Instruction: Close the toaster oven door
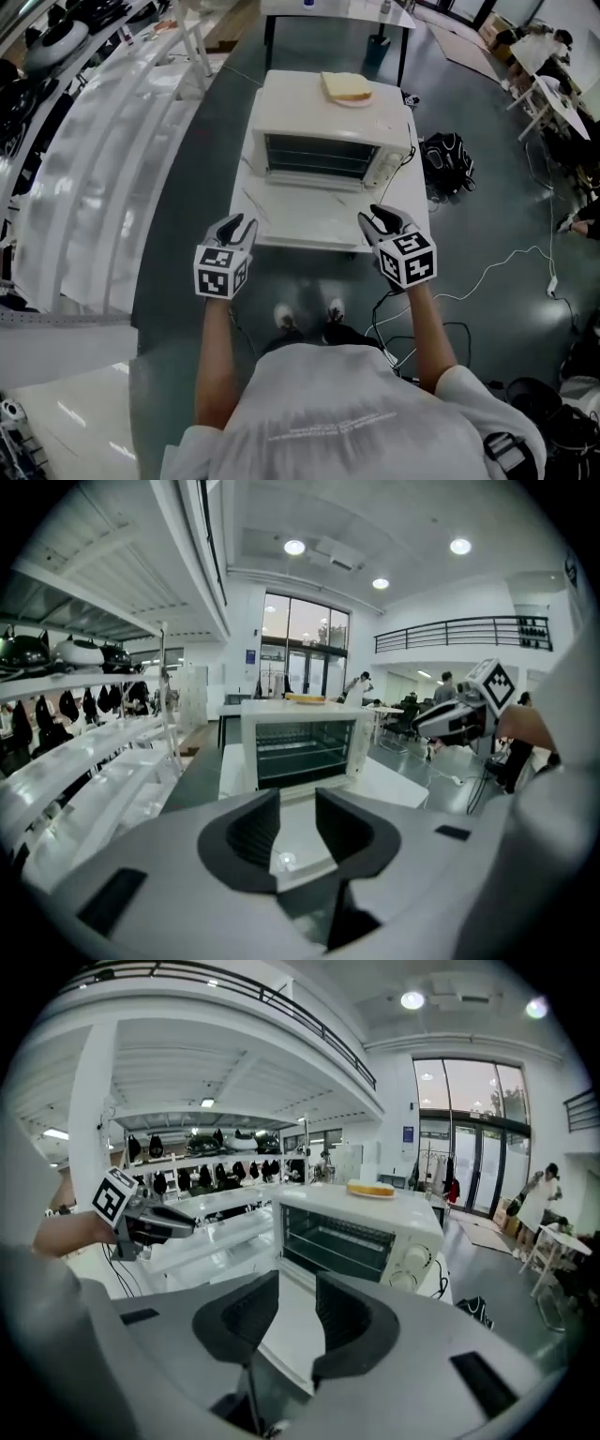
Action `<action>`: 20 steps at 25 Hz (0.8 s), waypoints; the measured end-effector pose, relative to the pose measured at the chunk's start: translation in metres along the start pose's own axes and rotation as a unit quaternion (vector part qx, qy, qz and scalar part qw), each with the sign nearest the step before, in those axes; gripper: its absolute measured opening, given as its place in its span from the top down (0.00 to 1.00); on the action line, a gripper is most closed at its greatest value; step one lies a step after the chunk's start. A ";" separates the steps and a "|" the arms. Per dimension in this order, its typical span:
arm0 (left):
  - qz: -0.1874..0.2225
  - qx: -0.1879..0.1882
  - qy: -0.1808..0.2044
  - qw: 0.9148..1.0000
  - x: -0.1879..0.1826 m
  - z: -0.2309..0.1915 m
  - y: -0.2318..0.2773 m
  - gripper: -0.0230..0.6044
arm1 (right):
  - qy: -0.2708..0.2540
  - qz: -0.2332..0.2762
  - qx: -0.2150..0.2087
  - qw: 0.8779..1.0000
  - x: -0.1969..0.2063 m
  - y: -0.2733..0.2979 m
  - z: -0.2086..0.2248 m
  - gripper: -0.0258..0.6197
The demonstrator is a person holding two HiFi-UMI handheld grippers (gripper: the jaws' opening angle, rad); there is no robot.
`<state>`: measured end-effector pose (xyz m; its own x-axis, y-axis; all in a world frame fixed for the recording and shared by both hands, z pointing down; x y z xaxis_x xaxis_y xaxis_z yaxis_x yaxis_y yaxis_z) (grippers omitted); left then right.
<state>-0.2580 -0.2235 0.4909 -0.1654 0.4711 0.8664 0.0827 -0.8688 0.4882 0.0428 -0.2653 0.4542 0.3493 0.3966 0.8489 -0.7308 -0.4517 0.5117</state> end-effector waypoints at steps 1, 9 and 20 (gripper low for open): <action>-0.013 0.000 -0.003 1.000 0.008 0.002 0.004 0.78 | 0.001 -0.016 0.000 1.000 0.009 0.002 0.005 0.77; -0.118 0.009 -0.012 0.993 0.089 0.022 0.045 0.78 | 0.064 -0.093 -0.013 0.993 0.086 0.023 0.034 0.75; -0.176 0.004 -0.061 0.983 0.157 0.041 0.096 0.78 | 0.116 -0.140 -0.007 0.983 0.148 0.043 0.031 0.75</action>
<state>-0.2357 -0.2265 0.6776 -0.0666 0.7572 0.6497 0.0487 -0.6479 0.7601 0.0808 -0.2511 0.6058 0.3957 0.6764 0.6212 -0.6338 -0.2884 0.7177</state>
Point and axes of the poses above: the fingertips, and each gripper's own axes: y forward along the fingers, z to its right, x out of its underside, the point moved 6 cm from there along -y, backward along the fingers, and after that the axes turned 15 degrees about -x, right-handed, at the moved point
